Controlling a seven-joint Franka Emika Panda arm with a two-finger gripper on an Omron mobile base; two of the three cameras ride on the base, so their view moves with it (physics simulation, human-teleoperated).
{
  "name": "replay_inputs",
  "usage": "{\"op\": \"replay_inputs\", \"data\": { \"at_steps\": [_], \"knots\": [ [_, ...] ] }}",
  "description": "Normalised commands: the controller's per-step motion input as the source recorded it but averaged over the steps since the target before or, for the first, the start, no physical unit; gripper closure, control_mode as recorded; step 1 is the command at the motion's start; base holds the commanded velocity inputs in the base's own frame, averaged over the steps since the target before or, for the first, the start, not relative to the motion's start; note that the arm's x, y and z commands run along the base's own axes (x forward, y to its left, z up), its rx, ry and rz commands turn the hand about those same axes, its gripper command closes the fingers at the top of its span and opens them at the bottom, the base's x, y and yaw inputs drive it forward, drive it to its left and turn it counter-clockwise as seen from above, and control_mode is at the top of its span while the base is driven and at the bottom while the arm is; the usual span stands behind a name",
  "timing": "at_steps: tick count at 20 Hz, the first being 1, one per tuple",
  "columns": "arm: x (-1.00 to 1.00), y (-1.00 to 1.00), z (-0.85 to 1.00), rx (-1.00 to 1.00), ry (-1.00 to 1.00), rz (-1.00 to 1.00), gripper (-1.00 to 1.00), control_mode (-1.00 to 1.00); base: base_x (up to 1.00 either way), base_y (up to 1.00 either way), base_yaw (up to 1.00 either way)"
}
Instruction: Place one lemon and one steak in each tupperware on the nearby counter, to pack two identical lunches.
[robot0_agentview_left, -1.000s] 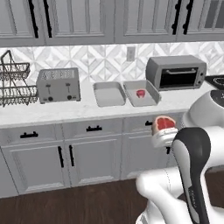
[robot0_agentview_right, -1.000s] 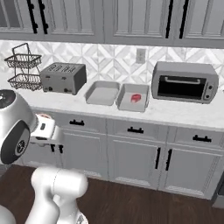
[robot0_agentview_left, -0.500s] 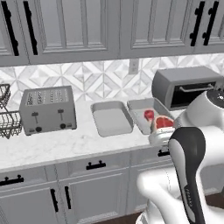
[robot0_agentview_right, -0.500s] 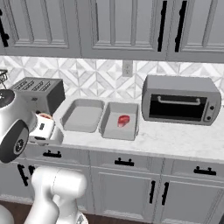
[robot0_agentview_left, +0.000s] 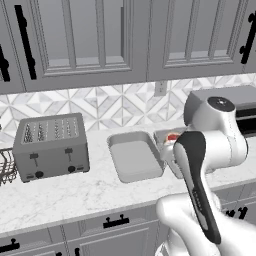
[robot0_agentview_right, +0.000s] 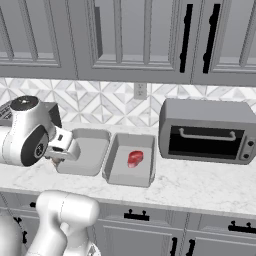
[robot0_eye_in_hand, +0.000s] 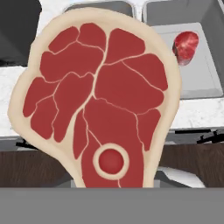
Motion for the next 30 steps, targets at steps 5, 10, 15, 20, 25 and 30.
{"op": "replay_inputs", "data": {
  "at_steps": [5,10,15,20,25,30],
  "knots": [
    [1.00,0.45,-0.85,-0.07,0.19,-0.02,1.00,-1.00,0.00,0.00,0.00],
    [1.00,0.39,-0.61,-0.06,0.03,-0.05,1.00,-1.00,0.00,0.00,0.00],
    [1.00,0.13,-0.46,-0.05,0.00,-0.09,1.00,-1.00,0.00,0.00,0.00],
    [1.00,0.00,-0.50,0.00,0.03,-0.13,1.00,-1.00,0.00,0.00,0.00],
    [1.00,0.00,-0.72,0.00,0.09,-0.03,-1.00,-1.00,0.00,0.00,0.00],
    [0.56,-0.01,-0.18,0.00,0.01,0.00,-1.00,-1.00,0.00,0.00,0.00]
  ]
}}
